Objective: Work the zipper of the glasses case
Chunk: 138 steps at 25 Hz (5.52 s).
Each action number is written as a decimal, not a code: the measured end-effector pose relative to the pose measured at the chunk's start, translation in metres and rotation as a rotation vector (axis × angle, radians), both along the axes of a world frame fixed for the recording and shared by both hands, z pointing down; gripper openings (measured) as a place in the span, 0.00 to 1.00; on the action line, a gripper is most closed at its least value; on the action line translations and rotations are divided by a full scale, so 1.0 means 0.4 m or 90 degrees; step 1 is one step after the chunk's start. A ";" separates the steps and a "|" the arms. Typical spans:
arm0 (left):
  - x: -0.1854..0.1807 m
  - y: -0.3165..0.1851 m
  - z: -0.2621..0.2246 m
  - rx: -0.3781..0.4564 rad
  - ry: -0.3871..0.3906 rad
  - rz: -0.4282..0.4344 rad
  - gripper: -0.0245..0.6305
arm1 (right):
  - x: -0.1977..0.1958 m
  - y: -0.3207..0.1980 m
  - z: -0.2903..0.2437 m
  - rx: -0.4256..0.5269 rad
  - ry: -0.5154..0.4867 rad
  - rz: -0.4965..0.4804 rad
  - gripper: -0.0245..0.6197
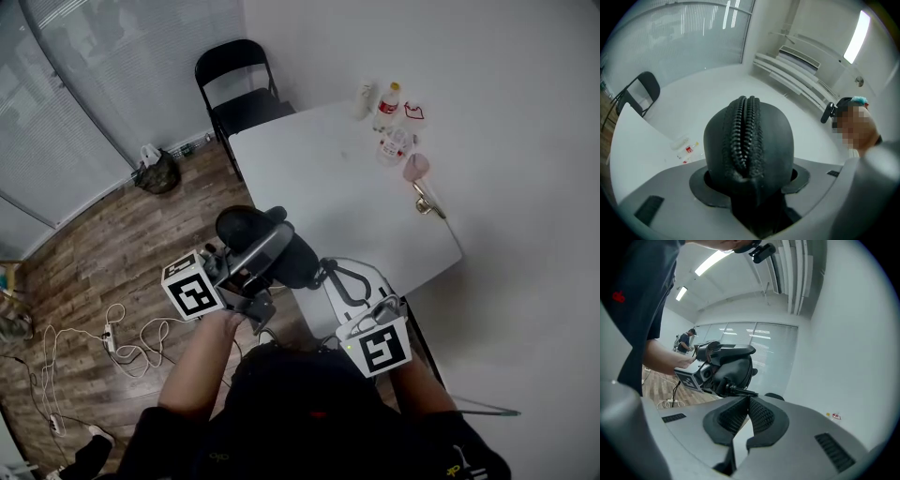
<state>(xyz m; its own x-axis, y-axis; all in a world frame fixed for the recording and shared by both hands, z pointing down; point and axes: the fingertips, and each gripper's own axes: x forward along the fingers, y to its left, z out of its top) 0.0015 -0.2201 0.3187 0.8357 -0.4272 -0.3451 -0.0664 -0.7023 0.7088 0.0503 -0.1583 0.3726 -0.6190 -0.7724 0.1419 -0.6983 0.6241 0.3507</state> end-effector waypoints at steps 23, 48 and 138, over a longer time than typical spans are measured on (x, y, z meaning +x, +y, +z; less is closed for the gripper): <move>0.134 0.179 0.179 0.128 -0.354 0.319 0.44 | -0.017 -0.010 0.012 0.063 0.137 -0.042 0.07; 0.148 0.253 0.388 0.210 -0.616 0.398 0.45 | -0.026 -0.006 0.055 0.067 0.241 -0.097 0.07; 0.076 0.139 0.259 0.723 -0.840 0.352 0.46 | 0.084 0.043 0.022 -0.537 -0.824 -0.372 0.07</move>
